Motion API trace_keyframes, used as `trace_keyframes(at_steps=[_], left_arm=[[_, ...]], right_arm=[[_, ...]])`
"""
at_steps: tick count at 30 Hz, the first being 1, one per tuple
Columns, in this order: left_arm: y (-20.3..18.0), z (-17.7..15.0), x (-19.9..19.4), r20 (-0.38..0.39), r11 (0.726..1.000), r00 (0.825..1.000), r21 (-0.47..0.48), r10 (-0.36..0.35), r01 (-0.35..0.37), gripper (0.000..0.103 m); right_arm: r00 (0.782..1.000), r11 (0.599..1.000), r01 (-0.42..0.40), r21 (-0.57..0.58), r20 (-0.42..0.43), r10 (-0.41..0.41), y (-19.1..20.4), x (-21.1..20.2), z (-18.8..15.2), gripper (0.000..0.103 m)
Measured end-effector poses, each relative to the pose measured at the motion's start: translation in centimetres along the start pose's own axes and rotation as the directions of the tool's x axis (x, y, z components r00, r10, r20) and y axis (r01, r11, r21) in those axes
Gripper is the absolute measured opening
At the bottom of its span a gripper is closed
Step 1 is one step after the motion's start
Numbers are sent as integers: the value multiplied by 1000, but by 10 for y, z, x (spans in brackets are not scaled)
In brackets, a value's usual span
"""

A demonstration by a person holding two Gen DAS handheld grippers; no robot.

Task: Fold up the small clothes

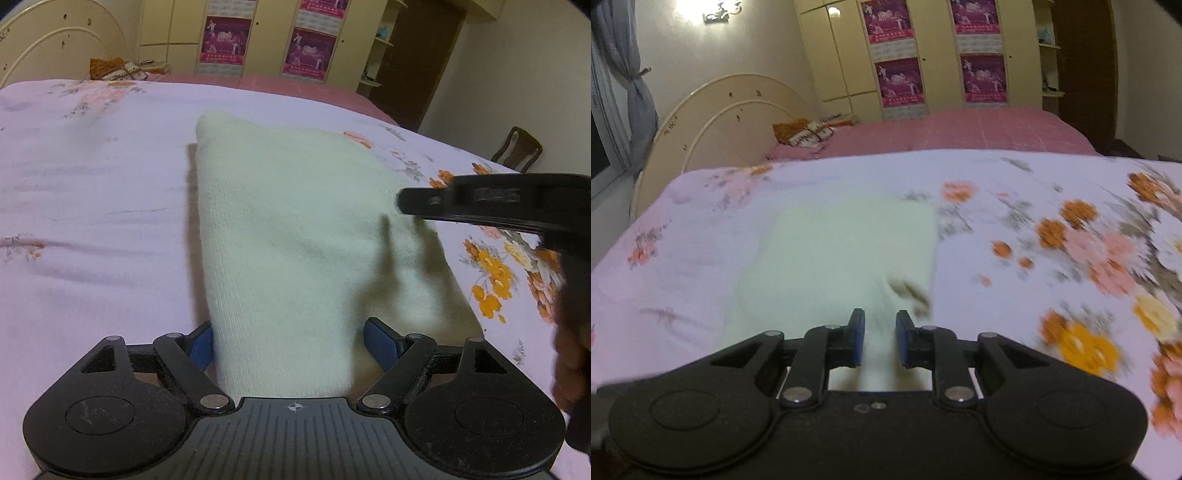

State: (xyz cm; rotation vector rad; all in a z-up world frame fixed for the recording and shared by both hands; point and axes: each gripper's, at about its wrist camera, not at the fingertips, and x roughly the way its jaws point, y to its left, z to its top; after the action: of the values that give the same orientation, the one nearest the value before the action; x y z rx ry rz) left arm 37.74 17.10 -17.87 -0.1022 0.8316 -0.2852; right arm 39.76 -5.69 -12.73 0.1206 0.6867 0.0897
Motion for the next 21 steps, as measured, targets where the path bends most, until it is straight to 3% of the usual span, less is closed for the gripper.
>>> trace_keyframes(at_steps=[4, 9, 13, 17, 21], left_arm=[[1, 0, 1, 6, 1000, 1000, -1, 2, -2, 84], [-1, 3, 2, -15, 1000, 1000, -4, 2, -2, 94], [-6, 2, 5, -26, 1000, 1000, 9, 12, -12, 103], [-8, 1, 5, -26, 1000, 999, 18, 23, -22, 103], [-11, 1, 6, -31, 999, 999, 23, 35, -35, 103]], right_arm=[[994, 997, 61, -49, -91, -65, -10, 36, -9, 9], [994, 999, 51, -19, -94, -53, -21, 30, -14, 6], [998, 998, 11, 58, -62, -7, -20, -1, -17, 19], [997, 1000, 16, 8, -70, -16, -10, -25, -39, 19], [988, 997, 71, -15, -133, -72, -15, -25, -64, 19]])
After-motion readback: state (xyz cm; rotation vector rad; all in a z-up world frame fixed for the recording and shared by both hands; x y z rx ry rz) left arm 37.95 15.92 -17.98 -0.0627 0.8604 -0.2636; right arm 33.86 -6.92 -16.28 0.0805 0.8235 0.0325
